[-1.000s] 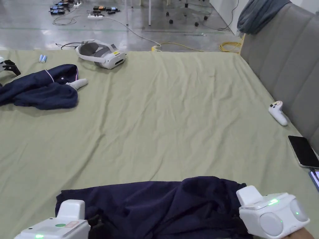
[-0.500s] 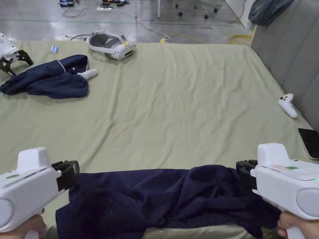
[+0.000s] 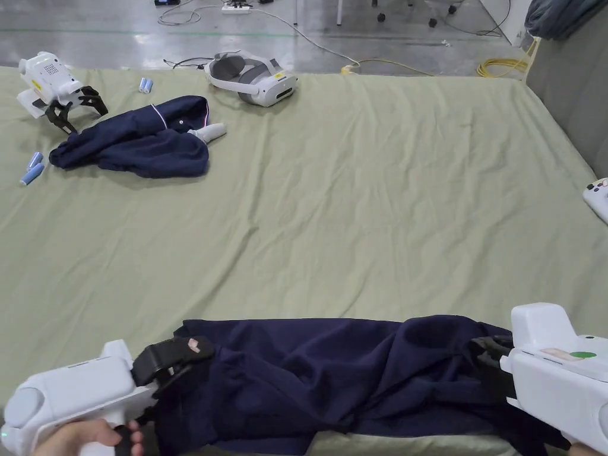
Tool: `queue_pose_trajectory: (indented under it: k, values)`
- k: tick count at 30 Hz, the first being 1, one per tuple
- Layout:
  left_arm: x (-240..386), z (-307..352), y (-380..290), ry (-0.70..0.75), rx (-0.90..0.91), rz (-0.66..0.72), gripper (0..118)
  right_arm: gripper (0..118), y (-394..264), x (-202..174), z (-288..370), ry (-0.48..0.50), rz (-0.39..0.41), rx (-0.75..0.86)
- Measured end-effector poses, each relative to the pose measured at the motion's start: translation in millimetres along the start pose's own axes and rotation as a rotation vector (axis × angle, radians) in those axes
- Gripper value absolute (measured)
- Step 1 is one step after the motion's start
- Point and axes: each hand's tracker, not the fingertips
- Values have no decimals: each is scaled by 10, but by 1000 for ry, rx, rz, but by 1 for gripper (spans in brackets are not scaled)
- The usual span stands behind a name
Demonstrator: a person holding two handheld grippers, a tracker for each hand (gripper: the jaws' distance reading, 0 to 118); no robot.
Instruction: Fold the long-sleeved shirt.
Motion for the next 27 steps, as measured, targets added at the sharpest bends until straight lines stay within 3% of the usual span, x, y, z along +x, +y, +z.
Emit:
queue_pose_trajectory:
  k: [2, 3, 6, 7, 8, 9, 10, 11, 12, 14, 18, 19, 26, 27]
  values:
    - [135, -283, -195, -90, -23, 51, 107, 0, -6, -3, -9, -6, 5, -8]
    - [-13, -269, 115, -105, -29, 62, 107, 0, -9, -1, -11, -9, 5, -11]
    - [131, -470, 83, -120, -29, 35, 105, 0, -6, -31, 21, -9, 7, -13]
    - [-63, -600, 152, -95, -46, 2, 94, 0, -8, -24, 33, -12, 4, -12]
    - [-35, -614, 177, -13, -76, -61, 42, 0, -10, -13, 43, -13, 2, -11]
    - [-26, -656, 187, 120, -79, -168, 31, 0, -12, -1, 52, -16, -1, -10]
    - [-70, -668, 205, 197, -94, -242, 31, 0, -3, 11, 65, -20, -3, -8]
    - [116, -755, -5, 72, -75, -184, 31, 0, -4, 21, 82, -24, -5, -7]
    - [148, -720, 44, 54, -73, -166, 30, 0, -6, 30, 100, -28, -7, -5]
    - [226, -650, 139, 119, -24, -243, 30, 0, -26, 93, 97, -34, -13, -1]
    - [31, -359, 622, 96, 32, -231, 29, 0, 23, 55, 167, -46, -8, 7]
    - [280, -236, 419, 116, 62, -236, 29, 0, 33, 49, 172, -49, -8, 10]
    - [-141, 571, 1286, 266, 232, -272, 29, 0, 137, -4, 77, -43, -11, 34]
    - [90, 622, 1146, 289, 253, -269, 29, 0, 149, -18, 62, -41, -10, 36]
